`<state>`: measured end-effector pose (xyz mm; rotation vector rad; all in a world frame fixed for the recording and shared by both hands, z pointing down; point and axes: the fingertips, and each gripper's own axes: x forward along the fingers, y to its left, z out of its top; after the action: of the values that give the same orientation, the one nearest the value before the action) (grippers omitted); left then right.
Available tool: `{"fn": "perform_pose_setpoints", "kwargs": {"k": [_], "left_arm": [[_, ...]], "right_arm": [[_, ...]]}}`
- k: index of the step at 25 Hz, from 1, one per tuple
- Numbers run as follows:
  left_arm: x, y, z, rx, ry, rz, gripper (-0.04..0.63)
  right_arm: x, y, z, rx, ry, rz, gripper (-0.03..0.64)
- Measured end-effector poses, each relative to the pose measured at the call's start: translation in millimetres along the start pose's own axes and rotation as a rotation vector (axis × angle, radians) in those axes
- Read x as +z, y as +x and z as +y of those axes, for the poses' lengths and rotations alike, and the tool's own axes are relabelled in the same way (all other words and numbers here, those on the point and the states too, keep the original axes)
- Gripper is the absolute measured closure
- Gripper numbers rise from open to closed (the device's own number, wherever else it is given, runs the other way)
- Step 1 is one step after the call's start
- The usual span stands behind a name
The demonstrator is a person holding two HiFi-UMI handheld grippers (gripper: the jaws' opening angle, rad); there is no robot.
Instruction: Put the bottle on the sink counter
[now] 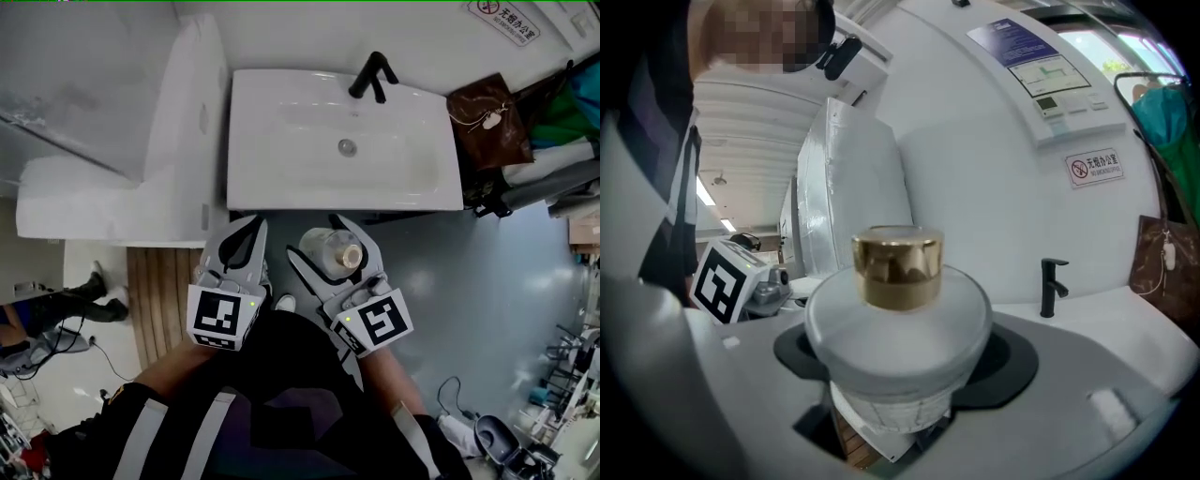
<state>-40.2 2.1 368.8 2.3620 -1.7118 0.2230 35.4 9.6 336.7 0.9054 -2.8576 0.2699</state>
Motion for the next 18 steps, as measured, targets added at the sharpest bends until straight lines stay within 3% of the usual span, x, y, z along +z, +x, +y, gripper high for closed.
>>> {"fn": "perform_pose_setpoints", "kwargs": {"k": [10, 18], "left_arm": [[27, 54, 49, 0.035, -0.020, -0.020, 0.594], [46, 90, 78, 0.124, -0.046, -0.047, 0.594]], "right_arm": [[27, 73, -44, -0.036, -0.044, -0.004, 0.281], [33, 125, -77, 0.015, -0.075, 0.015, 0.281]]}}
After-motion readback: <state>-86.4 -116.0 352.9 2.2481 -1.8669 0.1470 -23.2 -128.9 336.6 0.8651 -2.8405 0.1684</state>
